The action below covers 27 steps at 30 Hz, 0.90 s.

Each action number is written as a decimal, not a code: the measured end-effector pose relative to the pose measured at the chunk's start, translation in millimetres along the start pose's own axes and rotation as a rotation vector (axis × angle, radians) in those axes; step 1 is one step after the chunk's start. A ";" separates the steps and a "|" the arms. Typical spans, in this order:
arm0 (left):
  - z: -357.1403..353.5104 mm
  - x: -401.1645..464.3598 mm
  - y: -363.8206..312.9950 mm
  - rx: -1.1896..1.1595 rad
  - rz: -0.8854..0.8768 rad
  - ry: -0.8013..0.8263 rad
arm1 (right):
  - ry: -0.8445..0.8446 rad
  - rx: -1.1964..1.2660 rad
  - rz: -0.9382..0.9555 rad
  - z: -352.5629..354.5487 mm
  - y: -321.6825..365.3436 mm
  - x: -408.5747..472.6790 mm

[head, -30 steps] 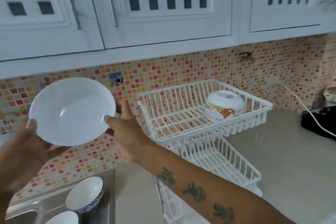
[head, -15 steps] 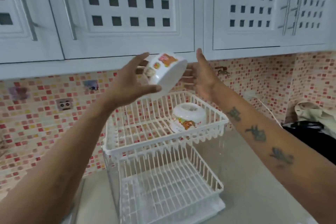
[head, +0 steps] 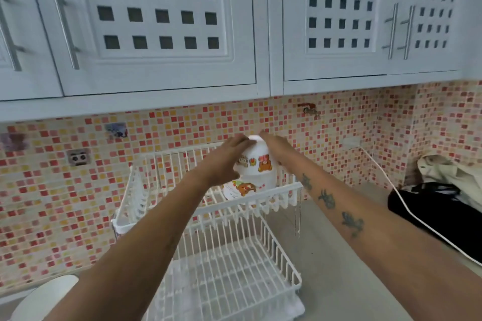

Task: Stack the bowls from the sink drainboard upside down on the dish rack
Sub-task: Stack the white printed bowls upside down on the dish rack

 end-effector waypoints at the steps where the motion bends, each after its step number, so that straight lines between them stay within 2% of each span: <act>1: -5.5 -1.2 1.7 0.023 -0.012 0.008 | 0.015 -0.012 -0.008 -3.3 -4.6 3.5; 6: -21.6 -10.4 6.3 0.070 -0.005 0.009 | -0.008 -0.079 -0.019 -11.1 -16.9 14.7; 9: -26.9 -14.6 11.7 -0.010 0.097 -0.005 | -0.020 -0.096 -0.010 -14.7 -20.4 19.2; 14: -35.5 -18.0 19.1 -0.398 0.401 -0.024 | -0.027 -0.111 -0.006 -23.5 -20.0 20.6; 20: -34.5 -13.3 20.0 -1.126 0.754 -0.391 | -0.077 -0.118 -0.058 -32.3 -22.5 21.9; 24: -46.0 -5.3 24.5 -1.225 0.955 -0.394 | -0.050 -0.075 -0.088 -38.0 -24.4 24.7; 27: -56.4 -1.8 30.8 -1.289 0.999 -0.381 | -0.053 -0.037 -0.074 -39.8 -23.0 28.5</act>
Point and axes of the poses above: each hand's wrist, its own x-axis towards the middle knuckle, its own z-axis out of the back of the hand, y = z × x, the point moved 3 cm from there along x, towards the middle knuckle, and after that the axes turned 11 degrees about -x, right-handed, at the moved point
